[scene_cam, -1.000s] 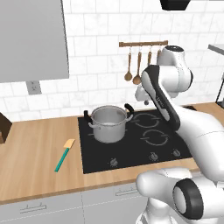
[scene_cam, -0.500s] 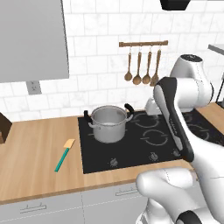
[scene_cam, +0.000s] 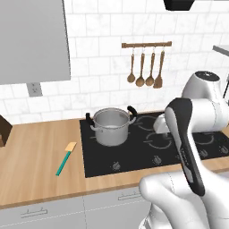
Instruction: Put the avocado and potato in the pot. Retrieve the spatula and lightly stir the vegetables in the pot.
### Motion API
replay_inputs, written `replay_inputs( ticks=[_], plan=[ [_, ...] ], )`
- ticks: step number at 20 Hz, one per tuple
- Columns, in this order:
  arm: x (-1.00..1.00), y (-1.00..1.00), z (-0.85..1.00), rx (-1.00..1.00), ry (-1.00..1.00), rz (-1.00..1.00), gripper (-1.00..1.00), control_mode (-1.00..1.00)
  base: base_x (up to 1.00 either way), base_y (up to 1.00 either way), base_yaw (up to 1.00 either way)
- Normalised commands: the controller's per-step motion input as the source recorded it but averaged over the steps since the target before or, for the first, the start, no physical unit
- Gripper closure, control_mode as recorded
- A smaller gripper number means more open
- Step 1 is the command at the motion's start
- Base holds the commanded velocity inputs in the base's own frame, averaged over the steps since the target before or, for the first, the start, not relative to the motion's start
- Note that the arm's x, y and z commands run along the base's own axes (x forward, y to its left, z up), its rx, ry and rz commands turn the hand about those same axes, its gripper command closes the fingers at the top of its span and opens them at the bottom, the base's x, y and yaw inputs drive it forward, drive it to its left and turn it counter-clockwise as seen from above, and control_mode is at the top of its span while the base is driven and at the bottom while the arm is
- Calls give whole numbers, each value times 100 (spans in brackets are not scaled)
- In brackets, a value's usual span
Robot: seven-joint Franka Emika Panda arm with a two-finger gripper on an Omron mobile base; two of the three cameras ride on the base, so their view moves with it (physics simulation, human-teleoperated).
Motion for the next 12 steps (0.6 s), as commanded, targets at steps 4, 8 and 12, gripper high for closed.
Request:
replay_inputs(
  ticks=[4, 8, 12],
  plan=[
    [13, -4, -23, 0, 0, -1, -100, -100, 0, 0, 0],
    [-13, 0, -7, 0, 0, 0, -100, -100, 0, 0, 0],
    [-11, 0, -12, 0, 0, 0, -100, -100, 0, 0, 0]
  ],
)
